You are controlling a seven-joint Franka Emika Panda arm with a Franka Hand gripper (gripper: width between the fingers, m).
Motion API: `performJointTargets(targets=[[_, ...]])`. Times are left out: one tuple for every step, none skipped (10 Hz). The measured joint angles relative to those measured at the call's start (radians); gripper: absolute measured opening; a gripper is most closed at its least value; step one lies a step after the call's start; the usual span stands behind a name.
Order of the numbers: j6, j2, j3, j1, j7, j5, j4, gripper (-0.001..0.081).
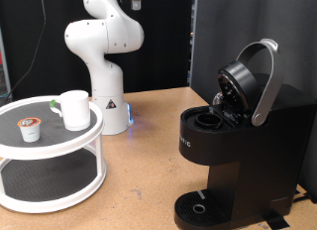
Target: Make a cup of coffee with the keurig machine
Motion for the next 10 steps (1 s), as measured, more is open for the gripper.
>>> performJointTargets(targets=[[0.001,0.000,-0.024,0.000,-0.028,0.004,0.001,0.0803],[0.001,-0.001,-0.057,-0.002,-0.063,0.005,0.003,0.0803],[0.002,-0.002,-0.096,-0.007,-0.100,0.003,0.005,0.0803],[0.003,-0.005,-0.132,-0.013,-0.135,-0.004,0.005,0.0803],[0.021,-0.010,-0.165,-0.023,-0.165,-0.010,0.005,0.0803],[0.037,-0.020,-0.183,-0.029,-0.182,-0.010,0.001,0.0803],[0.029,-0.018,-0.179,-0.029,-0.181,-0.010,0.000,0.0803],[0.027,-0.013,-0.180,-0.029,-0.183,-0.010,0.000,0.0803],[0.027,-0.007,-0.184,-0.031,-0.183,-0.014,0.000,0.0803],[0.027,-0.001,-0.193,-0.036,-0.187,-0.034,0.000,0.0803]])
